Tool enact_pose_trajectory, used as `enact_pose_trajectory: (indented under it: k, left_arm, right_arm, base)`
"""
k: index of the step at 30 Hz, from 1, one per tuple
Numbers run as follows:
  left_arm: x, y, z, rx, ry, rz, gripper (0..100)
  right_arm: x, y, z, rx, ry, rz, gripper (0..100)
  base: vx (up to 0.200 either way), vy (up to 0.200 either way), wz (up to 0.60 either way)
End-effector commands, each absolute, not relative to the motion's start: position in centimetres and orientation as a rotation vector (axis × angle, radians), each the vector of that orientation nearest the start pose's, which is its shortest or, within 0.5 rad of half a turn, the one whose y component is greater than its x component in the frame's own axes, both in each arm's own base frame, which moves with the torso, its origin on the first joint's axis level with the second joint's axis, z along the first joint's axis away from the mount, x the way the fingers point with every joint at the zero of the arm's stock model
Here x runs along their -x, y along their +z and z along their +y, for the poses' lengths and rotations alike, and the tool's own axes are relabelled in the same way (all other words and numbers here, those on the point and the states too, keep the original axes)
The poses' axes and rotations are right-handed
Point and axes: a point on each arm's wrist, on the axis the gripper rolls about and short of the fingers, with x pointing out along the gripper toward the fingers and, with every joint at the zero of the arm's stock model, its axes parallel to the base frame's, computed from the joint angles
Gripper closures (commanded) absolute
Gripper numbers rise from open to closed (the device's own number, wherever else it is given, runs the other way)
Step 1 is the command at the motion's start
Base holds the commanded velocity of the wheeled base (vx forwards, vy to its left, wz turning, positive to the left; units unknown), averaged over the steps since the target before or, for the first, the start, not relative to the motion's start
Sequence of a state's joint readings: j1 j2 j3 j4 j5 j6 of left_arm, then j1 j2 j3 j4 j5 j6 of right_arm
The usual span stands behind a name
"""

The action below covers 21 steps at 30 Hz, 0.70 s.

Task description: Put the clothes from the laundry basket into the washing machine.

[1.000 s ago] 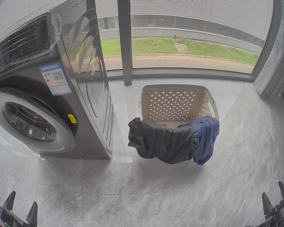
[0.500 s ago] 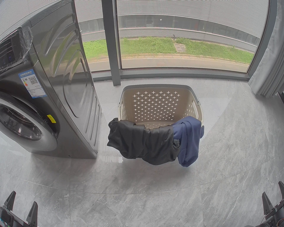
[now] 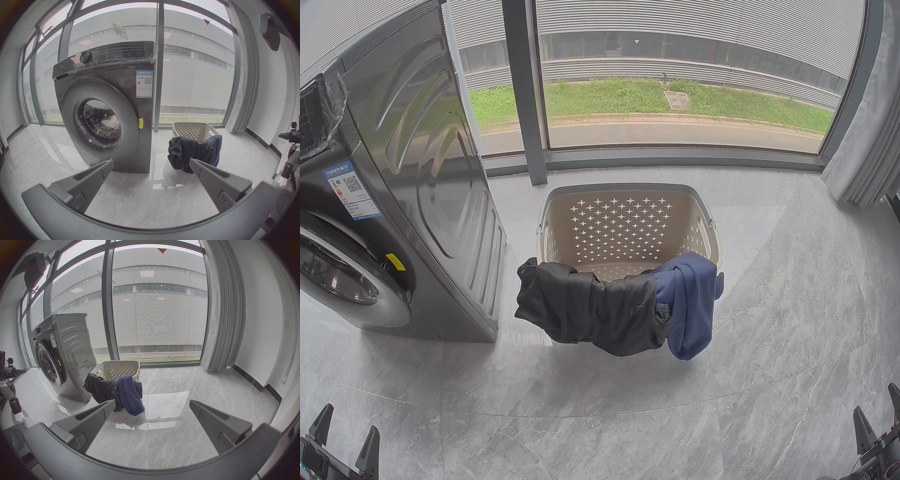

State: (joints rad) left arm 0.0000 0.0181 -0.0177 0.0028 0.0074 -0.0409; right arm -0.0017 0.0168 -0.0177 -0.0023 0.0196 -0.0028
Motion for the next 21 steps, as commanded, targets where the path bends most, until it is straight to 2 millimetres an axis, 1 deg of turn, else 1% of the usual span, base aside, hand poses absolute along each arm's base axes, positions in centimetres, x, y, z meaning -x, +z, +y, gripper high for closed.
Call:
enact_pose_trajectory:
  k: [1,17,21]
  left_arm:
    - [2.27,7.61,0.02,0.041,0.008,0.004,0]
    - [2.27,7.61,0.02,0.041,0.008,0.004,0]
    - [2.26,7.57,0.02,0.041,0.008,0.006,0]
  right_arm:
    - [2.27,7.58,0.05,0.003,0.018,-0.002,0]
    - [2.27,7.58,0.05,0.003,0.018,-0.002,0]
    - [2.27,7.58,0.05,0.003,0.018,-0.002,0]
  base:
    - [0.200,0.000,0.00]
    - [0.200,0.000,0.00]
    - [0.000,0.000,0.00]
